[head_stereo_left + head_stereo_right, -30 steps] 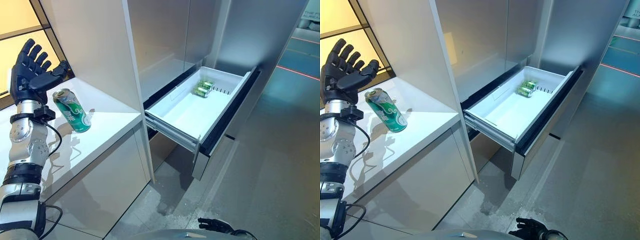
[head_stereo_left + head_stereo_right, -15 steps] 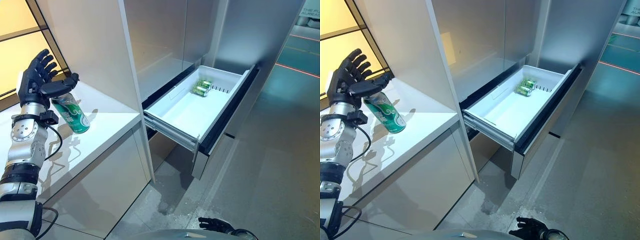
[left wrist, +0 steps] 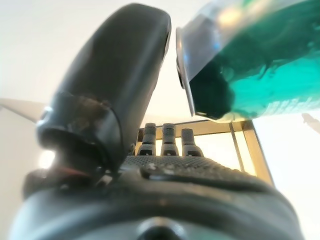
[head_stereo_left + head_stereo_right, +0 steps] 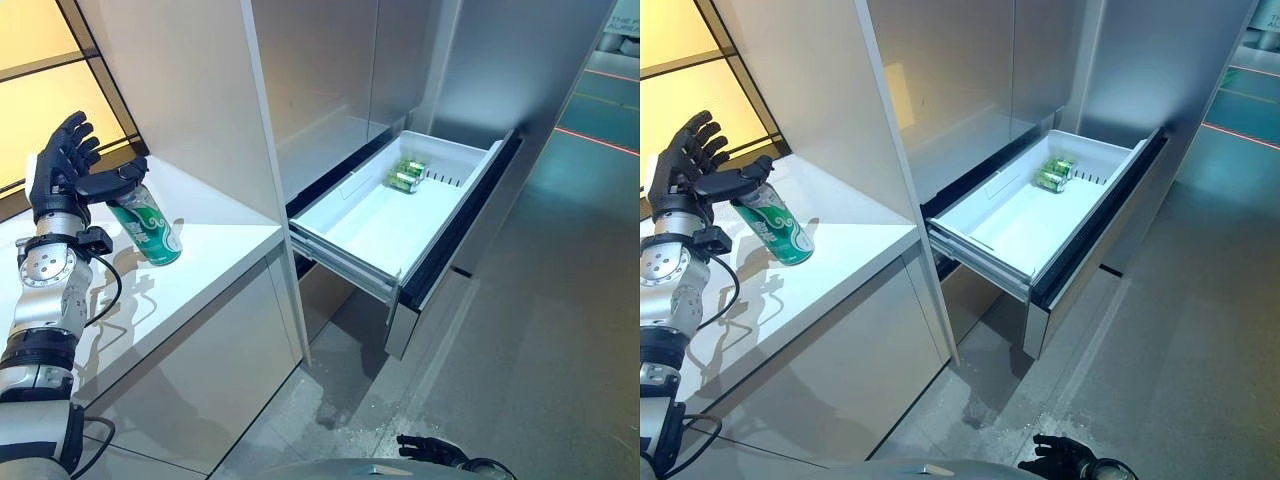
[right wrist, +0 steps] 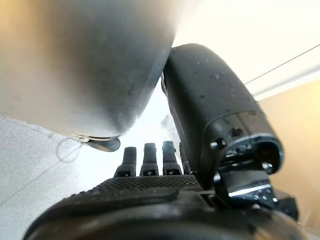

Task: Put drinks into fridge and close the fridge

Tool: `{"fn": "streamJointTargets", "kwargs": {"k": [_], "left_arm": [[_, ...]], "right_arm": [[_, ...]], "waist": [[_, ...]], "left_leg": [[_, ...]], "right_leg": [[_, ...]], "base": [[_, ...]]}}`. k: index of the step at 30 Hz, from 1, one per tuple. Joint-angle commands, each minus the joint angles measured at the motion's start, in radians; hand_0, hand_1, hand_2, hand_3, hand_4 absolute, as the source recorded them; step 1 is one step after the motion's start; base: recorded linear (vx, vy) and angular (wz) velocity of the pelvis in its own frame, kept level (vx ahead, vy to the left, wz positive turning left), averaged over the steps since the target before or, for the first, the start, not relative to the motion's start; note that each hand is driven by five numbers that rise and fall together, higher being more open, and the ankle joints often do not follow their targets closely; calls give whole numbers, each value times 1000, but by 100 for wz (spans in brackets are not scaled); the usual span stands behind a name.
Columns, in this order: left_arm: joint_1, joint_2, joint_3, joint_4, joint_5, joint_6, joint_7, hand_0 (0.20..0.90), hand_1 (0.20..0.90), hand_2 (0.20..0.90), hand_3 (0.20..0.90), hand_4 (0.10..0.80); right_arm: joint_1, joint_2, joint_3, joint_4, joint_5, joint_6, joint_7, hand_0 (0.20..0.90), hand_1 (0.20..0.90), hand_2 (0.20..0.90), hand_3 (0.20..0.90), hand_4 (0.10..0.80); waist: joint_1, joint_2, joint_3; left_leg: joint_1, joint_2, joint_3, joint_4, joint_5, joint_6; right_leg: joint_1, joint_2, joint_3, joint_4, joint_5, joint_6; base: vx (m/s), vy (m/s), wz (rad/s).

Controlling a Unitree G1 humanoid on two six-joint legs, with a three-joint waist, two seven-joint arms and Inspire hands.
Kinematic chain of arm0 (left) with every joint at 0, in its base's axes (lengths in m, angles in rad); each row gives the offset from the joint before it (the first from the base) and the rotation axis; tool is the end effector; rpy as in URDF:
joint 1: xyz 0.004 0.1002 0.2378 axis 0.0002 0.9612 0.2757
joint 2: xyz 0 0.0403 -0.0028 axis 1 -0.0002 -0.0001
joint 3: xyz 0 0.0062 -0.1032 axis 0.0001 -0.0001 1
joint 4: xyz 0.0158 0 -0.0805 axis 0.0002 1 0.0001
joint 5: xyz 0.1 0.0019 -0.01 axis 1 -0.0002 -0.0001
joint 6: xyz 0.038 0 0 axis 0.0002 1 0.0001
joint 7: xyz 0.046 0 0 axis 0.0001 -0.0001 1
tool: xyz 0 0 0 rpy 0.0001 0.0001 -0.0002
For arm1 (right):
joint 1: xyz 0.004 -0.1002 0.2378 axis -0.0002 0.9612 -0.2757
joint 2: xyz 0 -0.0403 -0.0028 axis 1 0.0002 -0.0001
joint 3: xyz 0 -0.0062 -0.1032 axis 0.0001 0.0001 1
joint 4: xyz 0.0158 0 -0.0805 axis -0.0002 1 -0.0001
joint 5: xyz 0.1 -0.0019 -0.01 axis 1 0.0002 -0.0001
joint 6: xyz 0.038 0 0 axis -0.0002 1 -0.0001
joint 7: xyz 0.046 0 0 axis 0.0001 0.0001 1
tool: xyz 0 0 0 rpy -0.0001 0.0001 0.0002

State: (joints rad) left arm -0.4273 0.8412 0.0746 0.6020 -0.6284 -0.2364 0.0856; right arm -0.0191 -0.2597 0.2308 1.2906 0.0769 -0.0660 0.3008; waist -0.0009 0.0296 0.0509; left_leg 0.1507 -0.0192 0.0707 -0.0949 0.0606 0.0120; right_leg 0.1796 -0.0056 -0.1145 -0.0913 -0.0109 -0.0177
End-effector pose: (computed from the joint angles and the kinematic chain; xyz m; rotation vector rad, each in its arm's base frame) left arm 0.2547 0.3483 0.1495 0.1412 -0.2554 0.4383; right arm 0.0700 -0.2280 -0.1154 -0.1203 1.2558 0.2518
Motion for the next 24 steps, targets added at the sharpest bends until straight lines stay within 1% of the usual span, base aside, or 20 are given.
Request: {"fn": "streamJointTargets", "kwargs": {"k": [1,7,12,24], "left_arm": [[-102,50,62,-92,-15,-68,7,900,900,900,900,800],[-83,15,68,-111,-59,-67,-19,900,900,900,900,800],[-59,-18,71,-110,-20,-60,6,900,900,900,900,800],[-25,-35,70,-77,41,-53,35,900,900,900,900,800]], "right_arm": [[2,-50,35,38,-19,4,20,900,900,900,900,800],[0,-53,31,37,-23,4,24,900,900,900,900,800],[1,-53,30,39,-25,3,22,900,900,900,900,800],[2,-53,29,32,-29,8,19,900,900,900,900,800]], "waist": [[-3,36,-13],[-4,35,-10],[-3,33,-7],[-1,29,-4]], "left_leg": [[39,-45,5,14,-148,37],[39,-45,6,14,-148,37],[40,-45,6,15,-147,37],[43,-46,5,14,-146,37]], "right_leg": [[-41,-11,-20,104,-97,68],[-42,-12,-20,105,-97,67],[-40,-12,-19,106,-99,67],[-37,-12,-21,103,-96,66]], "base": [[0,0,0],[0,0,0],[0,0,0],[0,0,0]]}}
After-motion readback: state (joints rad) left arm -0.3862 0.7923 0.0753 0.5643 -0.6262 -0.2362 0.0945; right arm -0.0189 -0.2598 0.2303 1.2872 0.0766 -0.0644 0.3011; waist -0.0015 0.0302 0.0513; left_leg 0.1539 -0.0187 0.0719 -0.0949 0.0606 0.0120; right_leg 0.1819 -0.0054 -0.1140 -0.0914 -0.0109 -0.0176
